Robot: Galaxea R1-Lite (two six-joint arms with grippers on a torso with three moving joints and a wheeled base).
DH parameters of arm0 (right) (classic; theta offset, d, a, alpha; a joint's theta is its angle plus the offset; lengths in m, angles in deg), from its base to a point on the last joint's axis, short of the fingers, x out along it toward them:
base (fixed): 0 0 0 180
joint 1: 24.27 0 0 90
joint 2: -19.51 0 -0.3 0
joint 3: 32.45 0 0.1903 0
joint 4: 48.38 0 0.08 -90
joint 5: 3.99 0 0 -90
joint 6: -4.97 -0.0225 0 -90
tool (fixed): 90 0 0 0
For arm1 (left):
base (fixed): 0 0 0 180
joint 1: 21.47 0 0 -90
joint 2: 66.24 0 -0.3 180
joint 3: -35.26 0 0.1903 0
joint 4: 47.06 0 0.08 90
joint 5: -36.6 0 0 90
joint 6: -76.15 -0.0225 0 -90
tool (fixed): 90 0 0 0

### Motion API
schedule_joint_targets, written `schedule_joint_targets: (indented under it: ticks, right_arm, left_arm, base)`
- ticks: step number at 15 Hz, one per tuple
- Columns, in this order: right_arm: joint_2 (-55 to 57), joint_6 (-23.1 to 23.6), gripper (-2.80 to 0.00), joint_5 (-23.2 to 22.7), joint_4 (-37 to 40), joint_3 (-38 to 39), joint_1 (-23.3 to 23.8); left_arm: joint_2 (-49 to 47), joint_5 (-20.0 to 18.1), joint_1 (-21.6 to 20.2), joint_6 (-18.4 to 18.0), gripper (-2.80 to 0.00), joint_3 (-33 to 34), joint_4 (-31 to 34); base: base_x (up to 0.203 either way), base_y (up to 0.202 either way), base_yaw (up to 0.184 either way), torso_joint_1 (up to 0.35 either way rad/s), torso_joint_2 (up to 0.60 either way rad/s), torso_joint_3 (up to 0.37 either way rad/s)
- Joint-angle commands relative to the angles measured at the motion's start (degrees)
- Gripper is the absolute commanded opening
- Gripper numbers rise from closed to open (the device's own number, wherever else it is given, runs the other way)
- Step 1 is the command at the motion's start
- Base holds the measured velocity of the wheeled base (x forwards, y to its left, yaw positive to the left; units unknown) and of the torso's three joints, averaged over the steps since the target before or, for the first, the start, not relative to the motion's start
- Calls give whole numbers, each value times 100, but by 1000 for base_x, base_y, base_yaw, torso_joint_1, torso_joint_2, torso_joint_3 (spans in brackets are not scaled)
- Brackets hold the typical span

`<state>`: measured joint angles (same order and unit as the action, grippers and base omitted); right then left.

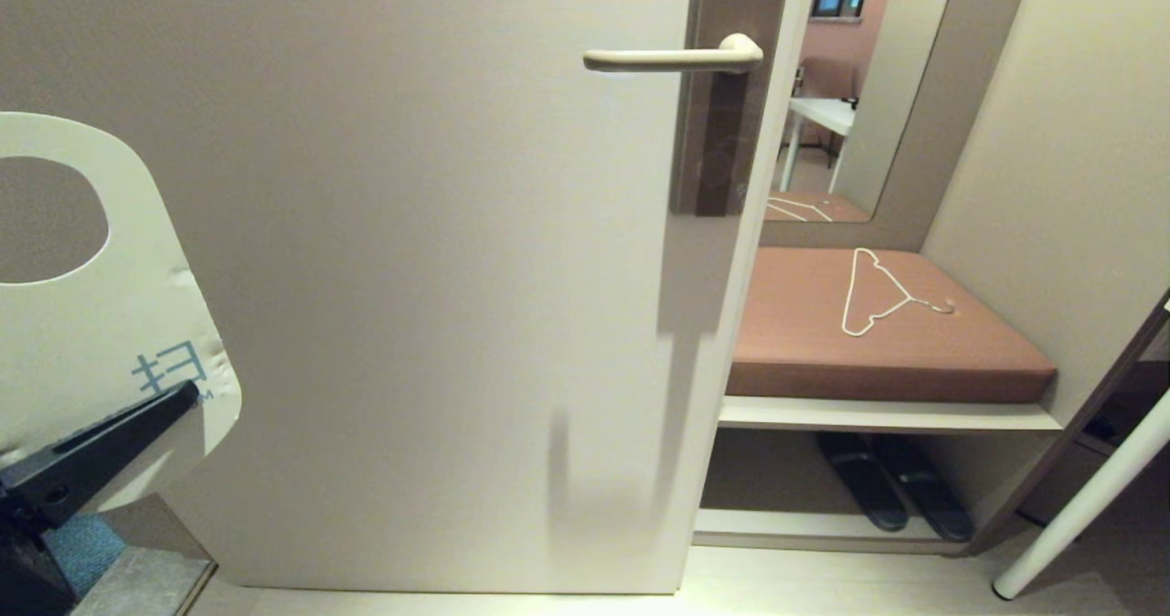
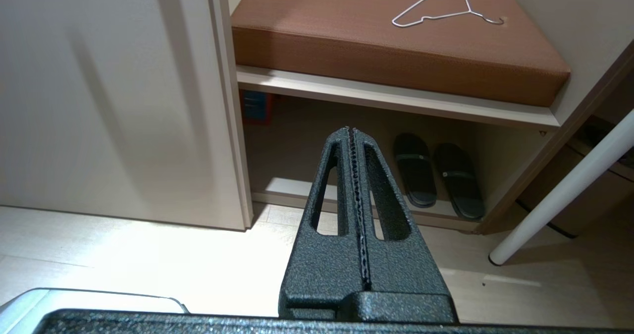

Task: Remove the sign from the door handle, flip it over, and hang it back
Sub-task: Hang the sign back with the other side facing out

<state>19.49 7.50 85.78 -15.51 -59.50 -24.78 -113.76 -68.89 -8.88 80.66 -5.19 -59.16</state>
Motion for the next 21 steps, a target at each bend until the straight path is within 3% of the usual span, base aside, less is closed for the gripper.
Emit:
schedule_joint_targets:
  ticks: [1, 6, 10, 14, 18, 21]
  right_arm:
    - [2, 2, -280, -4, 7, -1, -2]
    - [2, 2, -280, -4, 7, -1, -2]
    - [2, 2, -280, -4, 7, -1, -2]
    - [2, 2, -280, -4, 7, -1, -2]
    - [2, 2, -280, -4, 7, -1, -2]
    - [2, 2, -280, -4, 7, -1, -2]
  left_arm:
    - [-289, -7, -166, 8, -280, -226, -22]
    - [-1199, -7, -438, -97, -280, -931, -61]
    - [-2065, -23, -359, -733, -280, -1285, -616]
    - [-2877, 25, 43, -897, -280, -2197, -894]
    - [-3569, 606, 783, -934, -280, -3004, -901]
    - [-3984, 718, 1061, -941, -280, -3399, -901]
  base:
    - [0, 0, 0, 0, 0, 0]
    - [0, 0, 0, 0, 0, 0]
    - [0, 0, 0, 0, 0, 0]
    - [0, 0, 0, 0, 0, 0]
    - [0, 0, 0, 0, 0, 0]
    - [0, 0, 0, 0, 0, 0]
